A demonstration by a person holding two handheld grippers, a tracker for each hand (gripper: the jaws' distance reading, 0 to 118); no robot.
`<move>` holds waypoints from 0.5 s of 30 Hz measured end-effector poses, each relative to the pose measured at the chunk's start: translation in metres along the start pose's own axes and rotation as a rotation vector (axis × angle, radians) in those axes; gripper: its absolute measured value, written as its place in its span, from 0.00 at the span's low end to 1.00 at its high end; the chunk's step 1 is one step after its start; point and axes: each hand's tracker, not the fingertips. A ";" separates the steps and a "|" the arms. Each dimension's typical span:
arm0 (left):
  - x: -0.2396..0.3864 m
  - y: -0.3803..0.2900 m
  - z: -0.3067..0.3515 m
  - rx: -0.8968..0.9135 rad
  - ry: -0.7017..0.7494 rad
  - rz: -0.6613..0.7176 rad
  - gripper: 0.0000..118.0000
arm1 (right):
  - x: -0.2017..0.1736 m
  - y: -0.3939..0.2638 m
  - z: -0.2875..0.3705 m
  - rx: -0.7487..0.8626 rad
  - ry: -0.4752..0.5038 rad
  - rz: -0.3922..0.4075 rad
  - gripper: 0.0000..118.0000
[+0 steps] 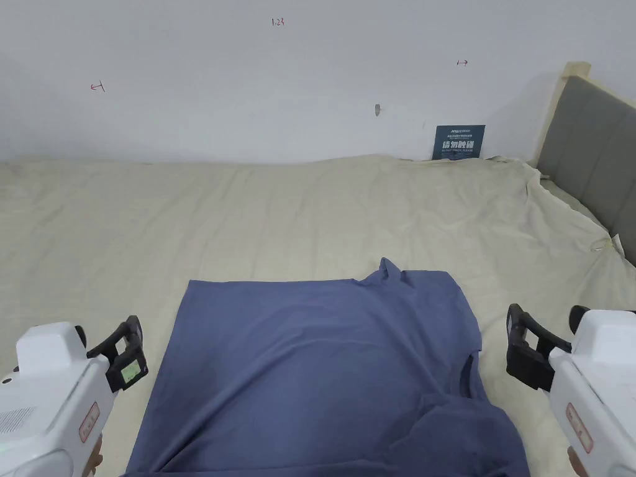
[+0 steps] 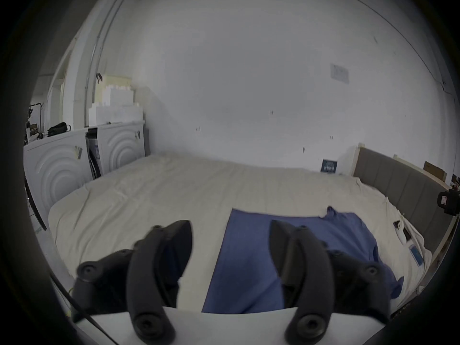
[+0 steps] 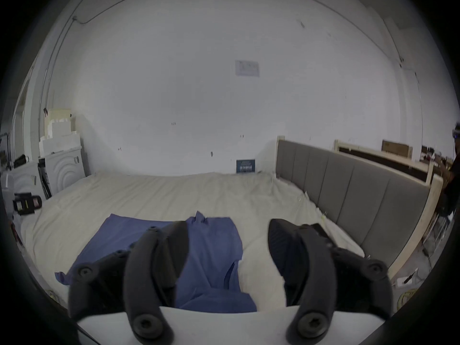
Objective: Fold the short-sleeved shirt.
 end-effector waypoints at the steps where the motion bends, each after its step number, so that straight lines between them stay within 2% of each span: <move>1: 0.002 0.000 0.002 0.022 -0.003 0.003 0.47 | -0.004 0.001 0.001 0.007 -0.008 0.013 0.45; 3: 0.004 -0.002 0.003 0.042 -0.015 -0.002 0.20 | -0.009 0.001 0.002 0.016 0.000 0.019 0.25; 5: 0.006 -0.003 0.005 0.044 -0.033 0.003 0.04 | -0.016 0.000 0.003 0.048 -0.004 0.022 0.01; 7: 0.007 -0.004 0.004 0.038 -0.058 0.009 0.00 | -0.020 0.000 0.002 0.056 -0.011 0.053 0.00; 15: 0.006 -0.009 0.001 -0.040 -0.103 -0.035 0.00 | -0.006 -0.013 -0.015 0.038 0.020 0.015 0.00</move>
